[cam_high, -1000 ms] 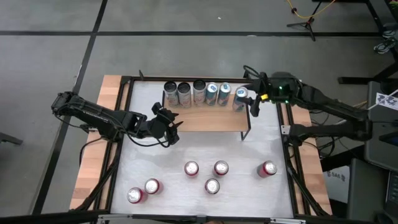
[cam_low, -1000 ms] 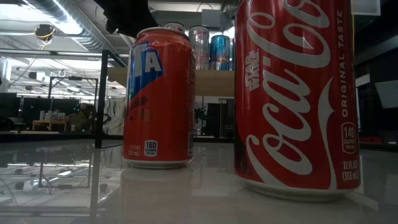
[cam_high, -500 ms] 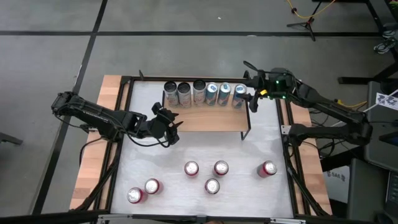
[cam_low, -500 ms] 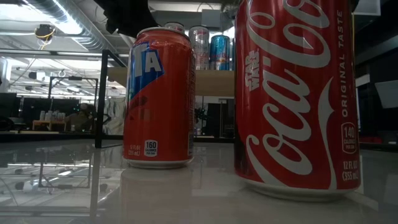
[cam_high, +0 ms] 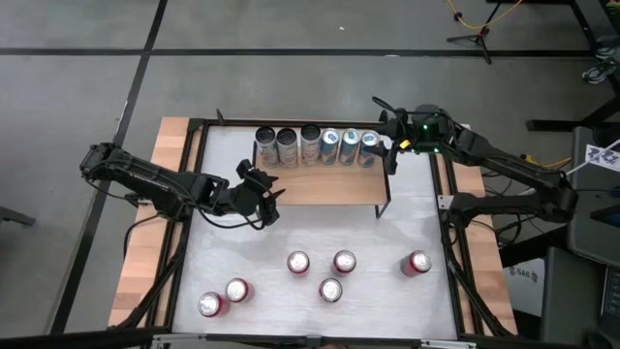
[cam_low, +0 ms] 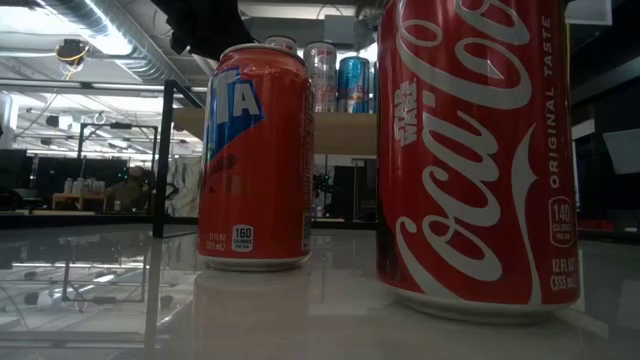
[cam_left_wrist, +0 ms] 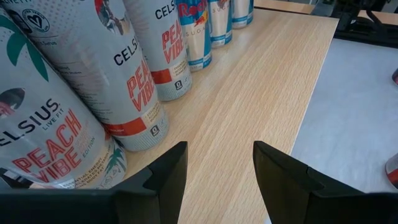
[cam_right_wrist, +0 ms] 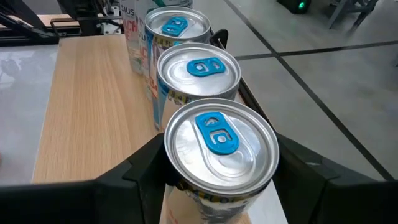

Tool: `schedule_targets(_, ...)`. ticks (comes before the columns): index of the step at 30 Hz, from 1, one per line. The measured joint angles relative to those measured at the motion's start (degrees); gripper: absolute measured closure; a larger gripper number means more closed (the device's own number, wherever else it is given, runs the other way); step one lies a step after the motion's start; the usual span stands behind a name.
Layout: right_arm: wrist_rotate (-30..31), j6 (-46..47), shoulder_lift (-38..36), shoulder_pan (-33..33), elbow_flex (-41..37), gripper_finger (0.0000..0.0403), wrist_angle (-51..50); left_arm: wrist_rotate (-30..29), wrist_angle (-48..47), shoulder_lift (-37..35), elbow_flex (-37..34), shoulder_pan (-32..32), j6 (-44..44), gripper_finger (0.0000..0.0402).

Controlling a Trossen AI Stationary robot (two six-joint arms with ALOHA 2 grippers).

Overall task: Place canned beverage on shelf
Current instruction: Put the blue soda can on the shelf

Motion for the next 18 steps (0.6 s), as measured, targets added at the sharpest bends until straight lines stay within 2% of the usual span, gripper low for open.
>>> schedule_targets(6,0.0,0.1,0.1,0.0,0.0,0.0174,0.0,0.0,0.0,0.0,0.0,0.0,0.0,0.0227)
schedule_targets(18,0.2,0.4,0.3,0.0,-0.2,0.0116,-1.3,0.0,0.0,0.0,0.0,0.0,0.0,0.0227)
